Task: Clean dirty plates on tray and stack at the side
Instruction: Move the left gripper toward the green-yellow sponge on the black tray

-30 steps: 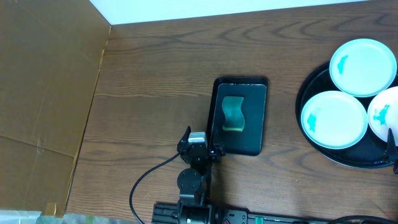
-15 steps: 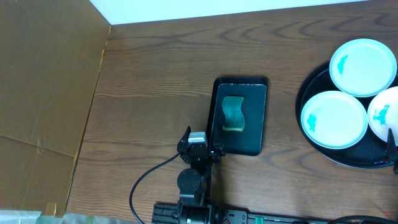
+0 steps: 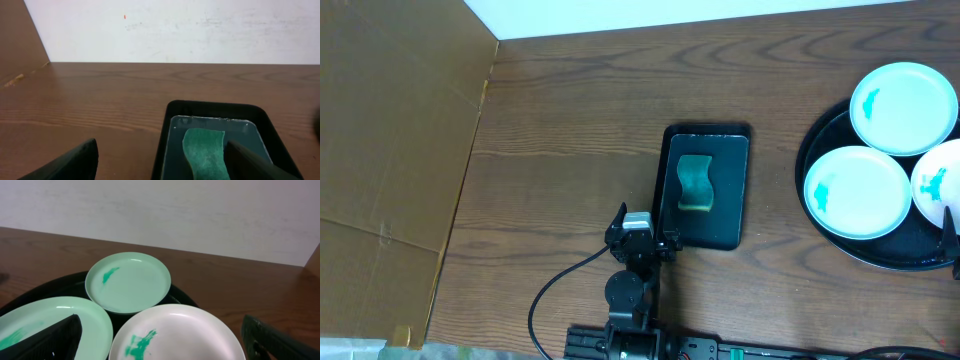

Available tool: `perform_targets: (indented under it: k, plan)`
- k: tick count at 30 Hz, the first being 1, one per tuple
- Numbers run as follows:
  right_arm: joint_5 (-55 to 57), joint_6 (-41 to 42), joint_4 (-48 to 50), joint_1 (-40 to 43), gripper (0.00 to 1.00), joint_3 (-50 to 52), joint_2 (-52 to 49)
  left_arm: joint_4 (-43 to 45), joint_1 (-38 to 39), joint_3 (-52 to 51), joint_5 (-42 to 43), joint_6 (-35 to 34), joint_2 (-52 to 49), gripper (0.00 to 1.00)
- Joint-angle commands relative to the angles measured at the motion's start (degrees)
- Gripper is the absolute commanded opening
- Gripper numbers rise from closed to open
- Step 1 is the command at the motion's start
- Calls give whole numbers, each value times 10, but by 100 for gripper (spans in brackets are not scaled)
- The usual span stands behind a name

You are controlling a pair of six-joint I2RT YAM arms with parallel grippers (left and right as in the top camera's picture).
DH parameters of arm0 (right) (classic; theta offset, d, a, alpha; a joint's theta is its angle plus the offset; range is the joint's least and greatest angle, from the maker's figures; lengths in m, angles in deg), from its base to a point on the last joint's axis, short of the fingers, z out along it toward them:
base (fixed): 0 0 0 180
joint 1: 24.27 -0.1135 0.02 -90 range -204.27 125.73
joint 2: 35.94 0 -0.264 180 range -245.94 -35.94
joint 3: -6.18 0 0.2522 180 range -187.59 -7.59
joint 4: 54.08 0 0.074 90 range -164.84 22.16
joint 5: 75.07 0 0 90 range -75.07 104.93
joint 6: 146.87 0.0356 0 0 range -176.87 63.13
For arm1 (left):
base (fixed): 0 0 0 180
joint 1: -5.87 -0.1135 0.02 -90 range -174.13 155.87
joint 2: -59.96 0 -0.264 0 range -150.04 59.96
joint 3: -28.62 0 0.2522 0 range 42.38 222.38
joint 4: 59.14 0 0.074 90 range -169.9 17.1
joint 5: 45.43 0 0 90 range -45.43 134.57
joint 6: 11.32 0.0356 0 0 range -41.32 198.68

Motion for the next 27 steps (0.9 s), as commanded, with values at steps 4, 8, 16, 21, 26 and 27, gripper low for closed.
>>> perform_targets:
  k: [4, 8, 16, 21, 26, 27]
  plan:
    - [3, -6, -2, -5, 99, 1, 4, -10, -3, -18, -3, -5, 3, 80]
    - [3, -6, -2, -5, 99, 1, 4, -10, -3, -18, -3, -5, 3, 80]
    - [3, -6, -2, -5, 99, 1, 4, -10, -3, -18, -3, -5, 3, 80]
    - [3, -6, -2, -5, 99, 1, 4, -10, -3, -18, -3, -5, 3, 80]
    - [3, -6, -1, -5, 99, 1, 4, 19, -3, -18, 61, -50, 3, 80]
    - [3, -10, 11, -5, 99, 1, 4, 21, -3, -18, 98, -73, 3, 80]
